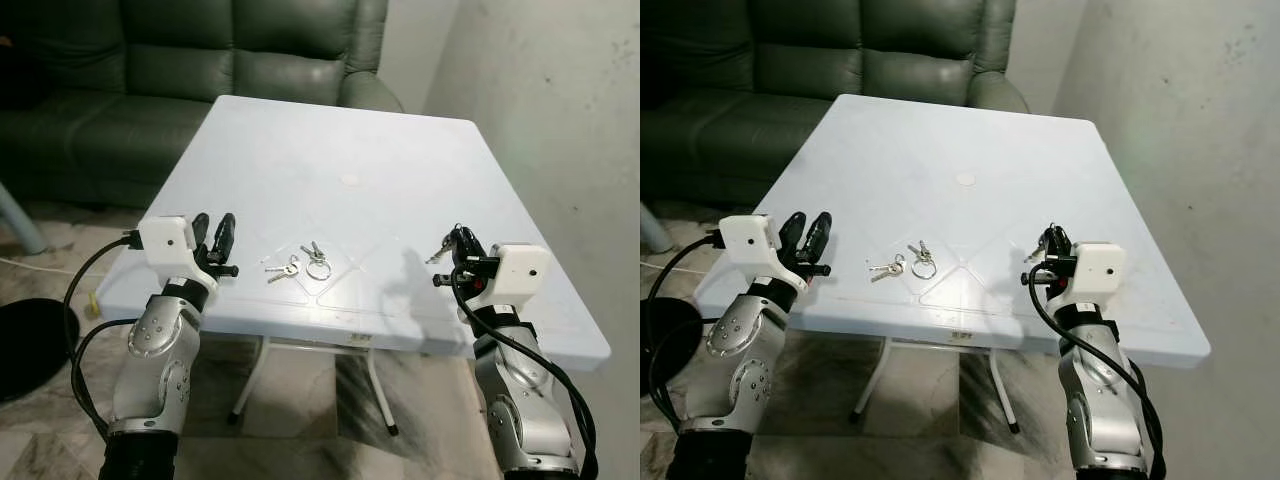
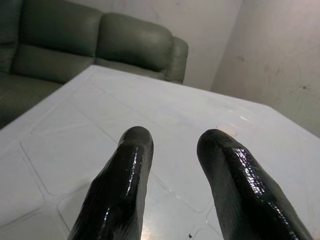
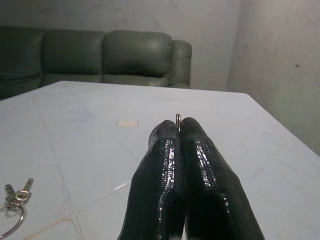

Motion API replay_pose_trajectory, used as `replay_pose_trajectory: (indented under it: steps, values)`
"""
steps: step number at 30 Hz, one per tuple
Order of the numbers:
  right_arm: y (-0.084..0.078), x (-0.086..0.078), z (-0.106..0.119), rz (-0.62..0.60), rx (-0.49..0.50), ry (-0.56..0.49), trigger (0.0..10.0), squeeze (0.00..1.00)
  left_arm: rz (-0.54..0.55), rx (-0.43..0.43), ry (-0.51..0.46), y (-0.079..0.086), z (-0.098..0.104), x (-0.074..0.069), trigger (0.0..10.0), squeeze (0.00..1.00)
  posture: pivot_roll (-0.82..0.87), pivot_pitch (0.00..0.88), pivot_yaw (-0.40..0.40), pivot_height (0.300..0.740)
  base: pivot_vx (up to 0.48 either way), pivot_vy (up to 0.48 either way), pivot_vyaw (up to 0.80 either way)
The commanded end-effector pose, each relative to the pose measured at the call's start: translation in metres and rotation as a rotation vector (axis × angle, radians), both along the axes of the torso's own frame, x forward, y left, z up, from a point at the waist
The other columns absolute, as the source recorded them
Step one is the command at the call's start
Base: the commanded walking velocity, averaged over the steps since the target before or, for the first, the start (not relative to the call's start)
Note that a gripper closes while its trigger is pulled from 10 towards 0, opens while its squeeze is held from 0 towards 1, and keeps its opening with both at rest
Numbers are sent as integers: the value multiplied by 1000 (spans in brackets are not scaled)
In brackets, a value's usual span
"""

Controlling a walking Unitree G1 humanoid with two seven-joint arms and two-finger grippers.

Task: Hang keys on a hook

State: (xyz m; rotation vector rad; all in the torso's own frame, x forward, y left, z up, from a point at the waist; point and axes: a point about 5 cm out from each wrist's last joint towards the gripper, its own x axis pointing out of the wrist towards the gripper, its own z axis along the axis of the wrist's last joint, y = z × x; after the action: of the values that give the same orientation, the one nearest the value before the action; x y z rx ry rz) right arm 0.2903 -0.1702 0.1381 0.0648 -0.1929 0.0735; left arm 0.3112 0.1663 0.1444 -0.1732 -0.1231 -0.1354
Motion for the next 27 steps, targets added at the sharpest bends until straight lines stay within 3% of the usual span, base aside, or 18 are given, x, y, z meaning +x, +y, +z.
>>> replay_pose_trajectory:
  steps: [1,27]
  values:
    - [-1,2,0,-9,-4,6,10000,0,-5,-1,-19,-4,5,4,10000,0,105,0,-74,740,0,0,-725]
    - [9,11,5,1,-8,-12,10000,0,-9,-38,-50,-11,13,17,10000,0,107,0,-62,740,0,0,-729]
